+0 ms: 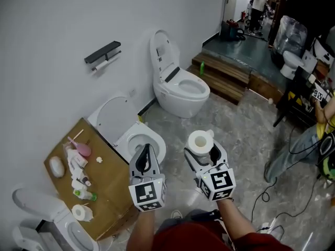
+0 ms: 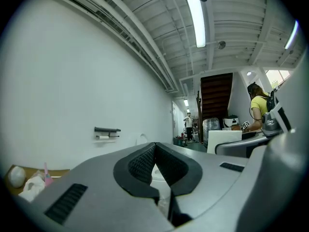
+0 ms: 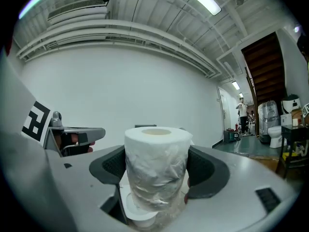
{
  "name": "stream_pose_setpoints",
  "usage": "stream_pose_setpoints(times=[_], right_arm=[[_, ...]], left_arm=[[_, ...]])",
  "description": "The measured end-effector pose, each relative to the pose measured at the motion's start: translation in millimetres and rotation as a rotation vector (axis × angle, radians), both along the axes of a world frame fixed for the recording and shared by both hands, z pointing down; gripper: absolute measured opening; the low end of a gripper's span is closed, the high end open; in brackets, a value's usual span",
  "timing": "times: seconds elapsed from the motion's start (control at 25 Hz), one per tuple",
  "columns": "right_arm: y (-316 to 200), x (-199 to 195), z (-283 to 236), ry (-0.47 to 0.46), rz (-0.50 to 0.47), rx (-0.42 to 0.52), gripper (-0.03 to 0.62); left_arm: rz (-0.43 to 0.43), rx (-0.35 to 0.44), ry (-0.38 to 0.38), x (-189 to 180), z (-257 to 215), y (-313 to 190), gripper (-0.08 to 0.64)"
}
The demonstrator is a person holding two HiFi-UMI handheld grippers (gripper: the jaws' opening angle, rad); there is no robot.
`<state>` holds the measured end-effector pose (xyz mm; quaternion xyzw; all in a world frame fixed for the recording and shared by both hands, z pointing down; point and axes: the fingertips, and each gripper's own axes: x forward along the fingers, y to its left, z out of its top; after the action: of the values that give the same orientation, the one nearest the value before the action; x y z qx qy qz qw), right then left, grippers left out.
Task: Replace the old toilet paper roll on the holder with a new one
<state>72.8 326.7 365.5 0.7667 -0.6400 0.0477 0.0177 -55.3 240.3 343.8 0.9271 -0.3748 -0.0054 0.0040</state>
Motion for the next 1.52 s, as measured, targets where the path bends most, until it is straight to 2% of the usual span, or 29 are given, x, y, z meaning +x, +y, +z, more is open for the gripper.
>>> stream_pose_setpoints(times=[0.2, 0.36, 0.84, 1.04, 1.24, 1.52], right_arm=[[-43, 18, 6, -0.011, -0.019, 0.002, 0.382], [-86, 47, 17, -0.025, -0.043, 0.005, 0.382], [-220, 181, 17, -0.029, -0.154, -0.009, 0.382], [-260, 229, 15, -0.02, -0.201, -0.009, 0.382], [-280, 260, 18, -0.048, -0.219, -0.014, 0.382], [-315, 273, 25, -0.073, -0.247, 0.007, 0.382]], left_arm=[[-0.013, -0.002, -0.011, 18, 8, -38, 0.015], [-0.018, -0.002, -0.018, 48, 17, -72, 0.015], [-0.113, -0.004, -0.026, 179, 10, -191, 0.015], [-0.172, -0.01, -0.031, 222, 10, -234, 0.015], [-0.195, -0.004, -0.051, 249, 11, -253, 0.015], [-0.224, -0.003, -0.067, 263, 18, -281, 0.015]])
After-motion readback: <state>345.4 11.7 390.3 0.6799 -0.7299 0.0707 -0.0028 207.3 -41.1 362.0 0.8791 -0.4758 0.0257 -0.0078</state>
